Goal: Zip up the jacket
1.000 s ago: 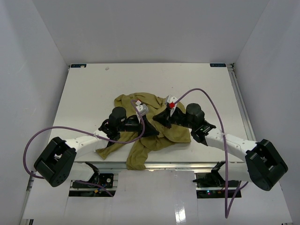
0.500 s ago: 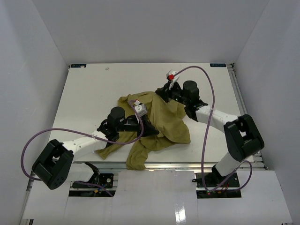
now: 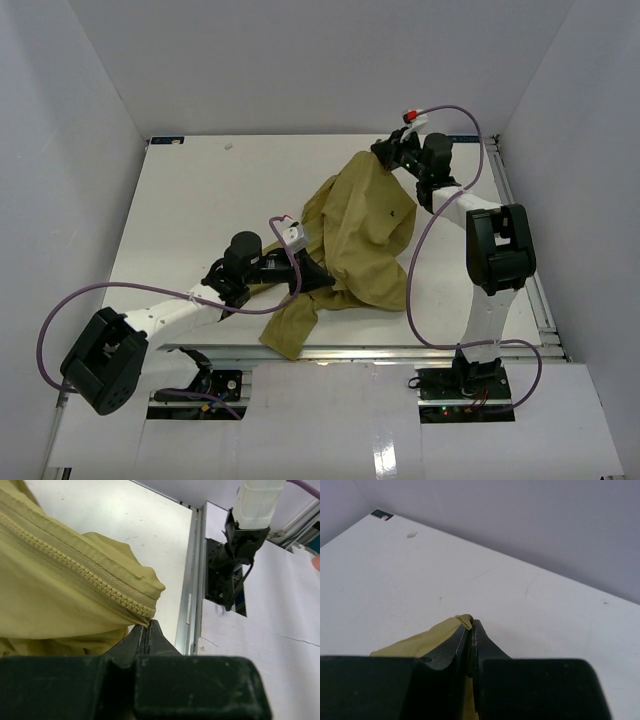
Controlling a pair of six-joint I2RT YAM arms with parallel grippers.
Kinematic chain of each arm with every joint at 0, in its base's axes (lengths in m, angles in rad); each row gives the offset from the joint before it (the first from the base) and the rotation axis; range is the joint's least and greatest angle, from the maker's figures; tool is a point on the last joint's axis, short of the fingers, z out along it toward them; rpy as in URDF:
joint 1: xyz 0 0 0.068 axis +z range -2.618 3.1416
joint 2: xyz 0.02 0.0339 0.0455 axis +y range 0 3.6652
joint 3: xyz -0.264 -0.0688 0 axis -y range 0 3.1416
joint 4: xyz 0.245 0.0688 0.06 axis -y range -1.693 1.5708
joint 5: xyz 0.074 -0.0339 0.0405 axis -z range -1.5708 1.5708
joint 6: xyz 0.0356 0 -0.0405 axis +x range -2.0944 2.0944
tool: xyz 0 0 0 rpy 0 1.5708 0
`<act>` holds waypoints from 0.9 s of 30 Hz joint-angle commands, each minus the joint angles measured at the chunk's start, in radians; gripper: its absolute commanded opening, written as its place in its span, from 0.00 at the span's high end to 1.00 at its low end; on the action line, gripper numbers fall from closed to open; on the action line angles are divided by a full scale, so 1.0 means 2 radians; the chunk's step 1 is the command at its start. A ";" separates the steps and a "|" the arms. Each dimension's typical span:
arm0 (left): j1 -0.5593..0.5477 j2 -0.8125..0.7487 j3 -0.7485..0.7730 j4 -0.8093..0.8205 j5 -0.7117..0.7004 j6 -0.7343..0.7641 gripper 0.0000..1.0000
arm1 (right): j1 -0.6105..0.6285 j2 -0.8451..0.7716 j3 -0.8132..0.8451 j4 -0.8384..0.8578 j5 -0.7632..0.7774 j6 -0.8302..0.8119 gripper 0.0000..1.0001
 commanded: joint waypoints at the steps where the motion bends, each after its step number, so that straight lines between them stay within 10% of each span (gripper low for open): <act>1: -0.005 -0.036 -0.004 -0.038 -0.045 0.022 1.00 | -0.054 0.023 0.061 0.051 0.028 0.029 0.92; 11: 0.069 -0.102 0.050 -0.189 -0.594 -0.006 1.00 | -0.101 -0.005 0.065 0.049 0.032 0.058 0.92; 20: 0.285 -0.068 0.081 -0.157 -0.492 -0.088 1.00 | -0.103 -0.052 -0.023 0.086 0.056 0.059 0.92; 27: 0.300 -0.027 0.086 -0.129 -0.488 -0.098 1.00 | -0.103 -0.075 -0.091 0.127 0.056 0.089 0.92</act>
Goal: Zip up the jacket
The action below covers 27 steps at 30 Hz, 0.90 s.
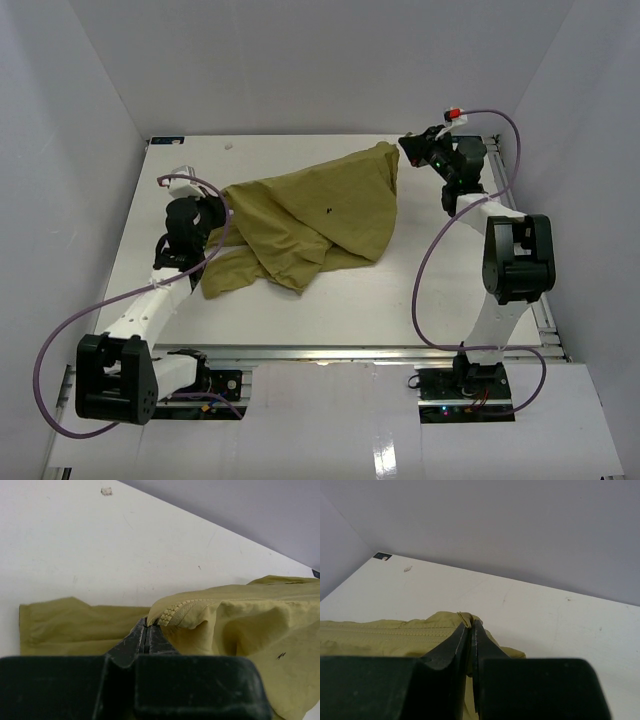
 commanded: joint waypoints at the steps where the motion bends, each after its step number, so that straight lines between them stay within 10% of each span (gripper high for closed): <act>1: 0.023 0.007 0.015 0.001 -0.047 -0.006 1.00 | -0.032 -0.028 -0.050 0.081 0.064 0.016 0.92; 18: 0.097 0.024 0.031 -0.025 0.054 -0.093 1.00 | -0.027 -0.101 -0.222 0.169 0.055 0.078 0.92; 24: 0.096 0.024 0.020 -0.017 0.117 -0.079 0.45 | -0.013 -0.106 -0.219 0.143 0.024 0.065 0.89; 27: 0.094 0.016 0.026 -0.025 0.138 -0.077 0.23 | -0.013 -0.124 -0.211 0.102 0.010 0.056 0.64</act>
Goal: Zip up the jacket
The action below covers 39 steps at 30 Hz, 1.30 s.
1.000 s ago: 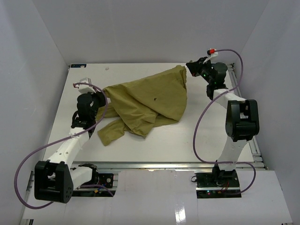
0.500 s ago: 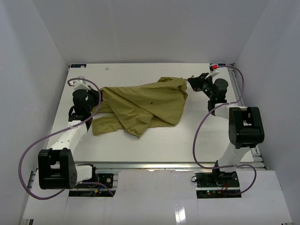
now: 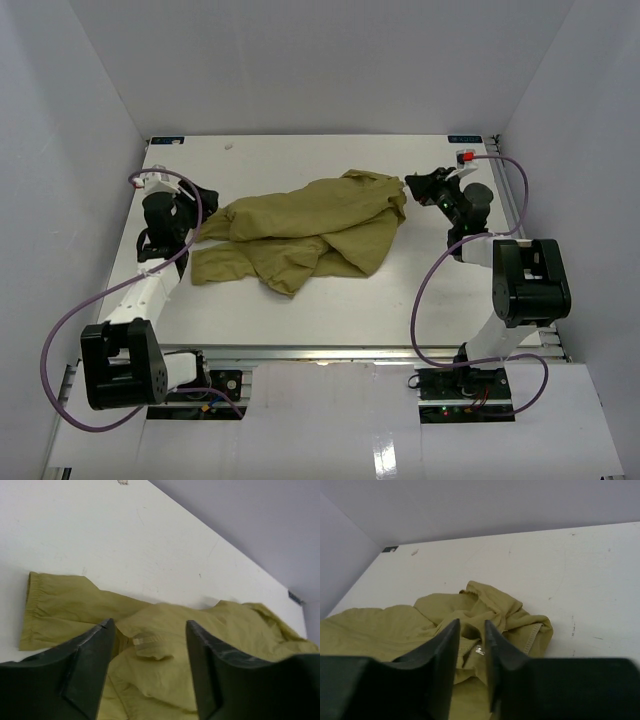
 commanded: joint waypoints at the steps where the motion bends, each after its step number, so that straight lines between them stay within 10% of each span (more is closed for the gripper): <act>1: -0.004 -0.027 0.006 -0.010 0.036 0.008 0.20 | -0.002 -0.036 0.017 -0.025 -0.014 -0.016 0.57; 12: -0.229 -0.047 0.091 -0.084 -0.014 0.087 0.02 | 0.013 -0.151 0.038 -0.315 0.050 0.001 0.05; 24: -0.381 -0.137 -0.045 0.042 -0.019 0.118 0.02 | 0.225 -0.326 0.122 -0.694 0.394 -0.009 0.10; 39: -0.398 -0.197 -0.129 0.104 -0.046 0.143 0.02 | 0.226 -0.480 0.016 -0.664 0.313 -0.067 0.10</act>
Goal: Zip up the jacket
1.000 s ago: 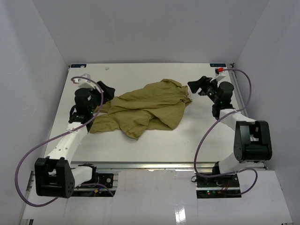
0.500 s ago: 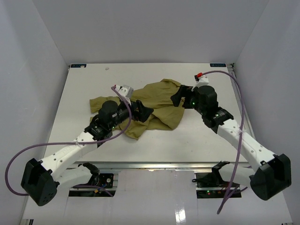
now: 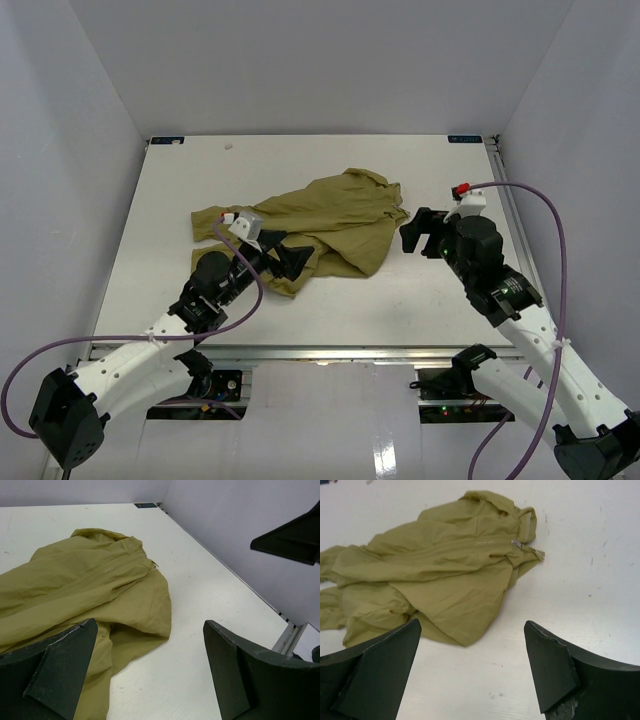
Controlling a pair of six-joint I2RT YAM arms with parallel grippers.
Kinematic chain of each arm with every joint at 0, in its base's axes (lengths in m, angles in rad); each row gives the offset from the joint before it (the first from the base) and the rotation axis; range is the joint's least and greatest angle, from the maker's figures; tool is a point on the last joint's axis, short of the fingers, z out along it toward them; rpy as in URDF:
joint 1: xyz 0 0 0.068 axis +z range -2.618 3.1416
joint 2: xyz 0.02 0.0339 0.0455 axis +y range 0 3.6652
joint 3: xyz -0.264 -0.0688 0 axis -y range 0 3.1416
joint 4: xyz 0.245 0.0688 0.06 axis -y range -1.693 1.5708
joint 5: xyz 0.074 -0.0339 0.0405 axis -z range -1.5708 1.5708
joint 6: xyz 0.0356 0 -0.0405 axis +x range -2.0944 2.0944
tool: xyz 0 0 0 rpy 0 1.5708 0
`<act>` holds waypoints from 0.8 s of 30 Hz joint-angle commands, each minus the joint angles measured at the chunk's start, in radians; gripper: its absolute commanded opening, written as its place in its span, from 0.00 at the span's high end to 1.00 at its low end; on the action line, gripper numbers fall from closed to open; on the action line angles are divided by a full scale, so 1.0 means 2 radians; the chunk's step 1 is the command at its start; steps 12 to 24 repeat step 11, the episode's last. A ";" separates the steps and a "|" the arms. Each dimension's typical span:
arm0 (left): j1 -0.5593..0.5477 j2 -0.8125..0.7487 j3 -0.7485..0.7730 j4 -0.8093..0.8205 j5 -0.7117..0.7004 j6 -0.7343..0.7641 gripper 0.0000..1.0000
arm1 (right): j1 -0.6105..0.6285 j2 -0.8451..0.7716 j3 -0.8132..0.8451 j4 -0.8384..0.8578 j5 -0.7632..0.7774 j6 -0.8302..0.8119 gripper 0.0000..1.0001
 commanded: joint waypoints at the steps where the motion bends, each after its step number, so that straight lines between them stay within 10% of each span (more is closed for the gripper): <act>1: -0.008 0.003 0.000 0.014 -0.008 0.016 0.02 | 0.001 -0.023 -0.012 0.021 -0.007 -0.011 0.10; 24: -0.010 -0.011 -0.014 0.030 -0.012 0.024 0.02 | 0.001 -0.041 -0.024 0.025 0.004 -0.010 0.10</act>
